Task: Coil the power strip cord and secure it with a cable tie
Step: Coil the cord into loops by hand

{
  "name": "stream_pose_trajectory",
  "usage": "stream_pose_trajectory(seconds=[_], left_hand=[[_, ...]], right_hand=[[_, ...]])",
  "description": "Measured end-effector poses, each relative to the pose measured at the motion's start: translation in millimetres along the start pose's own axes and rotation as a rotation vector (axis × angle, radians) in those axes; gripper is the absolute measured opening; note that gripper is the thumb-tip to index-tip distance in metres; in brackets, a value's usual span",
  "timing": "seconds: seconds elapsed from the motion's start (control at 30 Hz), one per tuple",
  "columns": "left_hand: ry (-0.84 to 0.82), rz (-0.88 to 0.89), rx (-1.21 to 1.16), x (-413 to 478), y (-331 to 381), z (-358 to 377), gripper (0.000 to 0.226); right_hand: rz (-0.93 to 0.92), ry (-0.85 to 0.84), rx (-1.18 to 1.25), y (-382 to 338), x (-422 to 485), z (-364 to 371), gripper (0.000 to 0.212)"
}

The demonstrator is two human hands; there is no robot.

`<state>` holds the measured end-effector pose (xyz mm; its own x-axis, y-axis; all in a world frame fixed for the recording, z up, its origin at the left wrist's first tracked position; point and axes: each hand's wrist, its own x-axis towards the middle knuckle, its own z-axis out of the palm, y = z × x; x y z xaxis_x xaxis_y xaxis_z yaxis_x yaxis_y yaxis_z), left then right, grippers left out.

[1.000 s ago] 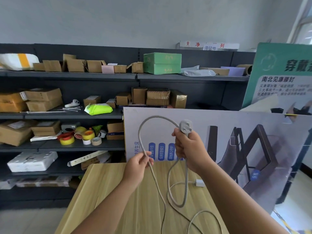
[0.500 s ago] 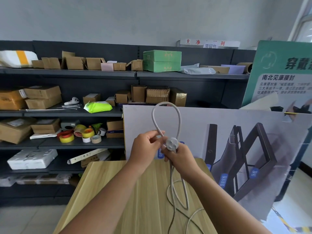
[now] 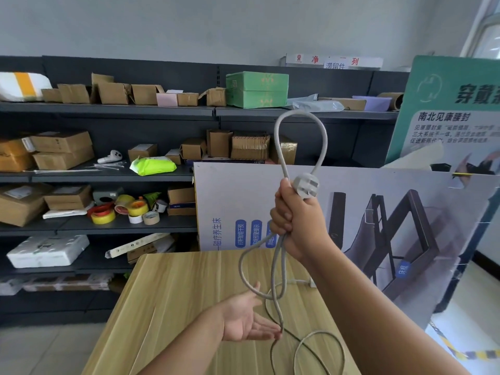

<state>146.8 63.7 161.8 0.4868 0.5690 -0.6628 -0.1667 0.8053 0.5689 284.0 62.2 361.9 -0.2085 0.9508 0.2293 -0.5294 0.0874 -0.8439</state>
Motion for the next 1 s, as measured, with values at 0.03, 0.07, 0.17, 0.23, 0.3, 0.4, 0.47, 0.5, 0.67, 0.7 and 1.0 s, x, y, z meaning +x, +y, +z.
stream_pose_trajectory(seconds=[0.03, 0.07, 0.17, 0.23, 0.3, 0.4, 0.47, 0.5, 0.67, 0.7, 1.0], left_hand=[[-0.029, -0.009, -0.04, 4, 2, 0, 0.08], [-0.041, -0.039, -0.051, 10, 3, -1, 0.079], [0.092, -0.129, 0.026, 25, -9, 4, 0.064], [0.247, -0.099, 0.092, 37, -22, 10, 0.042], [0.241, -0.028, 0.005, 48, -31, 15, 0.008], [0.292, 0.132, -0.309, 59, -19, 0, 0.027], [0.354, 0.251, -0.434, 49, 6, -15, 0.025], [0.379, 0.32, -0.499, 39, 22, -21, 0.02], [0.392, 0.793, -0.357, -42, 86, -10, 0.053], [0.434, 0.876, -0.248, -56, 94, 3, 0.057], [0.39, 1.148, 0.209, -68, 65, 102, 0.031]], right_hand=[[-0.007, -0.012, 0.006, -3, 0, 3, 0.035], [-0.019, -0.019, 0.006, -7, 0, 5, 0.036], [-0.079, -0.037, 0.015, -20, 1, 9, 0.037], [-0.105, -0.047, 0.039, -29, 3, 10, 0.036], [-0.108, -0.059, 0.042, -34, 4, 10, 0.037], [-0.08, -0.042, -0.045, -36, 2, -1, 0.038], [-0.04, 0.001, -0.144, -33, 1, -17, 0.034], [-0.013, 0.026, -0.205, -30, 2, -27, 0.032], [0.147, 0.153, -0.513, 1, 6, -70, 0.026], [0.168, 0.181, -0.513, 8, 6, -74, 0.025], [0.161, 0.264, -0.153, 45, 16, -42, 0.032]])
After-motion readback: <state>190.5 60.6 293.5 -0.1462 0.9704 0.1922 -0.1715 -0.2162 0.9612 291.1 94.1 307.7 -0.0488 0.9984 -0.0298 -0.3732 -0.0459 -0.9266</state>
